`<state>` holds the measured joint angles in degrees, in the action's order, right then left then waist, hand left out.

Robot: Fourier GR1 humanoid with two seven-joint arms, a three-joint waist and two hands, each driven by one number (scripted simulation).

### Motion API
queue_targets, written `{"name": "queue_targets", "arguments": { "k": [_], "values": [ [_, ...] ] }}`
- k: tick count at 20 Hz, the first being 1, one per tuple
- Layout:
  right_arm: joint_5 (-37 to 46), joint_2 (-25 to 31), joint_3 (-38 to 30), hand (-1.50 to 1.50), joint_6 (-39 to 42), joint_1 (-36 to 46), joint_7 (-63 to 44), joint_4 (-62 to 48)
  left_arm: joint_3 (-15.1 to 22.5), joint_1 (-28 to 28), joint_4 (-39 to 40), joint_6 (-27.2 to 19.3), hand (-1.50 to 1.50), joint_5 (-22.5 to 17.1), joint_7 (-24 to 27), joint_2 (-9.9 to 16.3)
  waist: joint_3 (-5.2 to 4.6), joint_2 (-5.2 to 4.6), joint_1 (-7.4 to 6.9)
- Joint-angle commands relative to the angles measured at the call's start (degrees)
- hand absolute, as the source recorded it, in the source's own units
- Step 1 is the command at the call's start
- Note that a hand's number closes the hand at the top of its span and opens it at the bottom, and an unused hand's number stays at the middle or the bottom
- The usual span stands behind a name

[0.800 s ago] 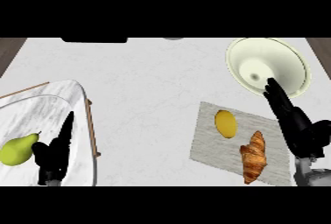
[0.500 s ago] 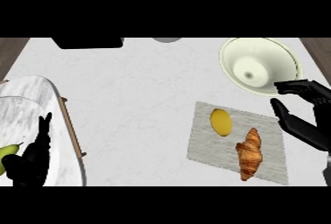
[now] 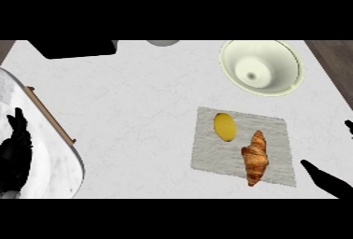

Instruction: Pick the croissant from the placemat and place it in the bowl

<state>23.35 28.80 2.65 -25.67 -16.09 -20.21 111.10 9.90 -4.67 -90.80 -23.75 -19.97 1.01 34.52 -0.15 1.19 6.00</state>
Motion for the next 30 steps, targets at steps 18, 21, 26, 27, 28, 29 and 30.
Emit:
{"name": "queue_targets", "arguments": {
  "k": [18,21,26,27,28,29,30],
  "values": [
    [17.48,3.64,4.51,-1.50,25.97,-1.66,-41.81,28.89,-1.55,12.69,0.73,5.30,0.00,0.64,-6.87,0.31,-0.12,-1.56,-6.82],
    [12.00,3.97,4.42,-1.50,32.81,3.34,-45.71,25.62,0.68,12.80,0.82,3.11,0.00,2.83,-6.74,-2.20,-0.05,-1.61,-6.80],
    [3.23,2.00,4.38,-1.50,38.30,9.04,-46.85,17.20,-0.73,13.37,1.84,4.75,0.00,2.38,-5.88,-1.80,0.01,-1.70,-6.76],
    [2.99,2.10,4.53,-1.50,38.98,10.54,-47.33,15.50,1.17,11.70,0.99,2.83,0.00,4.00,-4.31,-4.38,0.03,-1.58,-6.92],
    [0.02,2.44,3.01,-1.50,40.25,11.56,-47.84,14.30,-0.29,12.39,2.13,4.56,0.00,2.73,-4.87,-3.13,0.02,-1.62,-6.81],
    [1.88,-0.09,7.13,-1.50,39.40,14.23,-50.72,13.60,0.96,12.99,-1.31,2.66,0.00,4.21,-7.86,-2.74,0.05,-1.52,-7.46],
    [-1.73,1.41,4.07,-1.50,40.45,13.79,-47.27,11.62,0.07,12.04,2.49,4.36,0.00,3.78,-3.88,-3.70,0.05,-1.55,-6.72]
  ]
}}
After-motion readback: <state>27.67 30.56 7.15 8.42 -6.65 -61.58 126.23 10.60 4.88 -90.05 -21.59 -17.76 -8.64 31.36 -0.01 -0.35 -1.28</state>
